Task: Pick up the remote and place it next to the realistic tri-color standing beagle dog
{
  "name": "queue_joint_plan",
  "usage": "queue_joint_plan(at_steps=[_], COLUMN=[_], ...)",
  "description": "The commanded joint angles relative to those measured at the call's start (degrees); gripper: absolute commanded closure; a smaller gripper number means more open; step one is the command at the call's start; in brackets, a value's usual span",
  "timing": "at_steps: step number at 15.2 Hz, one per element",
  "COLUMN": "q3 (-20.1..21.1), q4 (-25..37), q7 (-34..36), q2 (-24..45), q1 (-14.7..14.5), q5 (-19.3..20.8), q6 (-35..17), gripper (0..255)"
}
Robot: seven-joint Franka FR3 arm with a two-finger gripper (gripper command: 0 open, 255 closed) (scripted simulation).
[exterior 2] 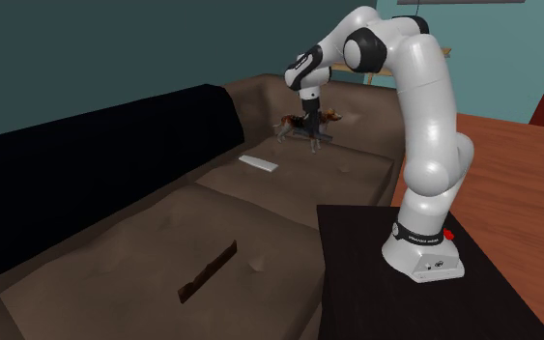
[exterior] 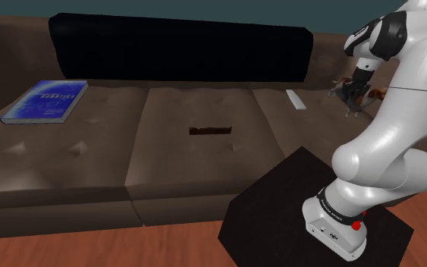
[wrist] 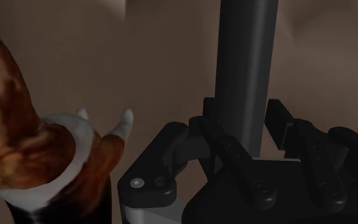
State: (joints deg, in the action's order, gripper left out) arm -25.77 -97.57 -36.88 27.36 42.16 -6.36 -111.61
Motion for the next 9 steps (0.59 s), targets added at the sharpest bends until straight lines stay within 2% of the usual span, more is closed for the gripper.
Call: queue_joint_plan(at_steps=[1,9], q3=[0.15,1.01], q4=[-0.6,-2.18], q7=[-0.15,-0.63], q2=[0.66,3.96], q1=[0.14,0.73], q5=[-0.3,-1.69], q6=[-1.25,-5.93], gripper=[255,255])
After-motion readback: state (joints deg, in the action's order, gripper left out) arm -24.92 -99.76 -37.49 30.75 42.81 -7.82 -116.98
